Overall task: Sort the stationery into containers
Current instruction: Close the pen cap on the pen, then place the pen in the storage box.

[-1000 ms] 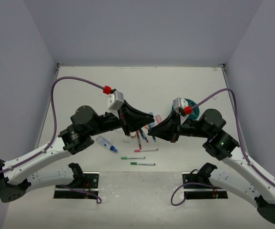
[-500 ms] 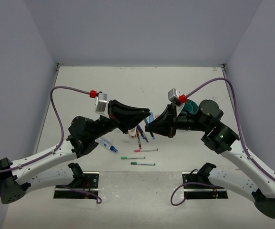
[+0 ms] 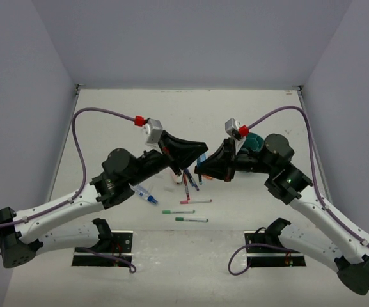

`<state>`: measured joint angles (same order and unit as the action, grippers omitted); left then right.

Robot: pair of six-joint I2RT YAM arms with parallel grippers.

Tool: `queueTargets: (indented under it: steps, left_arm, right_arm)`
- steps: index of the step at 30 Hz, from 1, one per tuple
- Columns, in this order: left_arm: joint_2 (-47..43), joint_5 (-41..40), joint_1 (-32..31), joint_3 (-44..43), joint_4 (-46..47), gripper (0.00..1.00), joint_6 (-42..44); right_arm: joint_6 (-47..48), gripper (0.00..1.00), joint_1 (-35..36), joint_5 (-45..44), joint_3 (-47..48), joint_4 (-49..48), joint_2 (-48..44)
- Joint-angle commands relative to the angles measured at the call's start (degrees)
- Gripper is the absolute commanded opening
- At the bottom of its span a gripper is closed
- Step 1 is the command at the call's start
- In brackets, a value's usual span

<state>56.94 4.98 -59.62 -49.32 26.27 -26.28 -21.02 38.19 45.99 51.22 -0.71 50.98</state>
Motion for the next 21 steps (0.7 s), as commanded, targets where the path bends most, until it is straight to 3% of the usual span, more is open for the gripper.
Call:
queueTargets:
  steps: [1,2,3,6,9,12,13,14,15,16,17,19,21]
  left_arm:
    - [4.5,3.4,-2.2,-7.8,-16.8,0.05,6.3]
    - [5.3,2.9,-2.2,-9.4,-17.1,0.06,6.7]
    - [5.7,1.8,-2.2,-10.5,-17.6,0.16,6.9]
    - [4.3,-4.5,-2.2,-12.0,-19.6,0.58,6.9]
    - [1.3,-16.2,-2.2,-12.1,-21.1,1.00,6.2]
    - [-1.4,-27.2,-2.2,-12.5,-22.6,1.00,4.4]
    - [-2.8,-36.6,-2.2,-12.8,-24.5,1.00,2.2]
    - [-3.4,-39.8,-2.2,-12.9,-26.6,1.00,1.1]
    - [-4.0,-42.8,-2.2,-12.8,-26.6,1.00,1.0]
    - [-5.2,-45.6,-2.2,-11.9,-29.9,1.00,-0.1]
    - [-5.9,-47.7,-2.2,-11.3,-32.0,1.00,-0.3]
    - [-6.6,-48.5,-2.2,-10.3,-35.9,1.00,-0.2]
    - [-7.3,-48.1,-2.2,-8.9,-39.5,1.00,-0.3]
  right_arm:
    - [-1.6,0.00,0.1,-7.9,-4.2,-11.8,1.5]
    - [-1.7,0.00,0.1,-9.8,-4.6,-11.7,1.1]
    - [-1.6,0.00,0.1,-11.8,-5.0,-11.1,0.5]
    - [-0.6,0.00,-0.5,-18.5,-5.8,-7.9,-2.0]
    - [1.3,0.00,-0.6,-26.7,-6.0,-3.8,-2.8]
    - [1.1,0.00,-0.8,-36.1,-6.4,-1.4,-3.0]
    - [1.1,0.00,-1.4,-43.2,-7.3,-0.6,-3.3]
    - [0.9,0.00,-1.8,-52.0,-7.2,0.5,-3.4]
    - [1.0,0.00,-2.2,-52.1,-7.0,0.5,-3.4]
    - [1.1,0.00,-2.7,-65.2,-6.9,2.0,-2.8]
    - [1.4,0.00,-3.9,-74.0,-6.7,2.7,-2.1]
    - [1.7,0.00,-7.7,-83.0,-6.3,2.7,0.4]
    - [1.2,0.00,-12.3,-85.7,-6.1,2.2,3.2]
